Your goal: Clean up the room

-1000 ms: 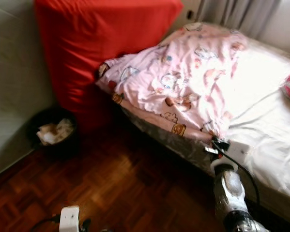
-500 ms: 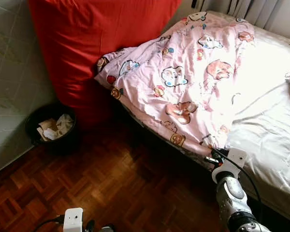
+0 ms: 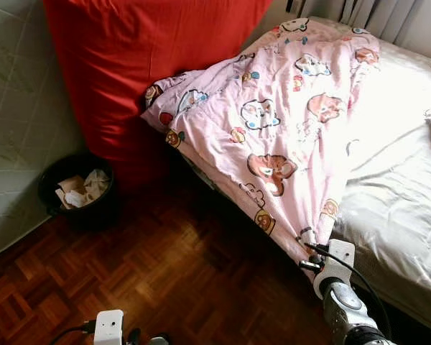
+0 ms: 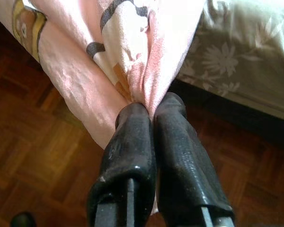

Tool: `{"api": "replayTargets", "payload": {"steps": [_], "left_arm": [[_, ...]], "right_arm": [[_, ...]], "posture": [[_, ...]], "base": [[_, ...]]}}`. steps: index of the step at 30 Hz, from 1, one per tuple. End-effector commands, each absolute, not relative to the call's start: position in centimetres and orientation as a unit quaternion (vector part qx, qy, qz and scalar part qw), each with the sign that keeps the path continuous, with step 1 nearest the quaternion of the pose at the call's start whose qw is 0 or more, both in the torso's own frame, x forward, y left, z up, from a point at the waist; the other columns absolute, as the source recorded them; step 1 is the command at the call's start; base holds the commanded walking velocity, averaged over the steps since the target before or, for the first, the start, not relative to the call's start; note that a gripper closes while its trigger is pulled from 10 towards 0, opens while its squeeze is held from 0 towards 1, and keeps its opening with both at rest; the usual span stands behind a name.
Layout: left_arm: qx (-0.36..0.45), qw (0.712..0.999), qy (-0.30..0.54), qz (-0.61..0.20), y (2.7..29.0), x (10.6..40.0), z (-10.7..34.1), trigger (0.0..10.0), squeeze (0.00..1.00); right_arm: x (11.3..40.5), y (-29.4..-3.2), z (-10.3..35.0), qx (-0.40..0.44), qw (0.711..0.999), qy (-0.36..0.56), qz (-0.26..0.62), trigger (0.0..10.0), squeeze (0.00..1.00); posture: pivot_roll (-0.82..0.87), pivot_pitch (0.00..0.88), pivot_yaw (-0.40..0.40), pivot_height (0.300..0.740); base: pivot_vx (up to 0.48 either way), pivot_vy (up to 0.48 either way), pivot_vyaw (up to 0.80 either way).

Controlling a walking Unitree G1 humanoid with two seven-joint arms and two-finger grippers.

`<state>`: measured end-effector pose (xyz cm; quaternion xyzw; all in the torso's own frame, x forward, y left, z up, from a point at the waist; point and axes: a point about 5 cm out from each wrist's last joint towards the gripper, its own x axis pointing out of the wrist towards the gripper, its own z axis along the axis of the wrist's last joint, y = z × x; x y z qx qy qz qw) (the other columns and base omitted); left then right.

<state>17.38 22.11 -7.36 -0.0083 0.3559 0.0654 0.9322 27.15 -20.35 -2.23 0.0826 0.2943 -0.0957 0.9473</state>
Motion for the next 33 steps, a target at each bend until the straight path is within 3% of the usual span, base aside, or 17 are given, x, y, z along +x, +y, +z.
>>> {"api": "replayTargets", "payload": {"steps": [1, 11, 12, 15, 16, 22, 33], "left_arm": [[-0.004, 0.923, 0.380, 0.057, 22.0, 16.3, -8.0, 10.0, 0.00], [0.000, 0.922, 0.384, 0.053, 22.0, 16.3, -8.0, 10.0, 0.00], [0.001, 0.921, 0.386, 0.052, 22.0, 16.3, -8.0, 10.0, 0.00], [0.001, 0.921, 0.386, 0.051, 22.0, 16.3, -8.0, 10.0, 0.00], [0.001, 0.920, 0.388, 0.051, 22.0, 16.3, -8.1, 10.0, 0.00], [-0.002, 0.919, 0.392, 0.049, 21.8, 16.2, -8.1, 10.0, 0.00], [-0.012, 0.916, 0.396, 0.056, 21.4, 16.1, -8.3, 10.0, 0.00]], "right_arm": [[24.9, -20.8, -4.1, 0.079, 0.929, 0.344, -0.108, 10.0, 1.00], [23.3, -21.2, -5.2, 0.084, 0.916, 0.374, -0.118, 10.0, 0.99], [23.0, -21.1, -5.4, 0.088, 0.915, 0.377, -0.116, 10.0, 0.76], [23.0, -21.1, -5.4, 0.089, 0.915, 0.377, -0.115, 10.0, 0.76], [22.6, -20.7, -5.7, 0.086, 0.913, 0.386, -0.103, 10.0, 0.00], [20.4, -19.5, -7.3, 0.056, 0.898, 0.433, -0.051, 10.0, 0.00], [18.2, -18.7, -8.5, 0.059, 0.884, 0.462, -0.039, 10.0, 0.00]], "posture": [[0.13, 0.197, -0.082, 0.740], [0.13, 0.194, -0.075, 0.740], [0.13, 0.191, -0.073, 0.740], [0.13, 0.191, -0.073, 0.740], [0.12, 0.184, -0.070, 0.740], [0.12, 0.162, -0.074, 0.740], [0.13, 0.138, -0.079, 0.740]], "base": [[0.000, 0.000, 0.00], [0.000, 0.000, 0.00], [0.000, 0.000, 0.00], [0.000, 0.000, 0.00], [0.000, 0.000, 0.00], [0.000, 0.000, 0.00], [0.000, 0.000, 0.00]]}}
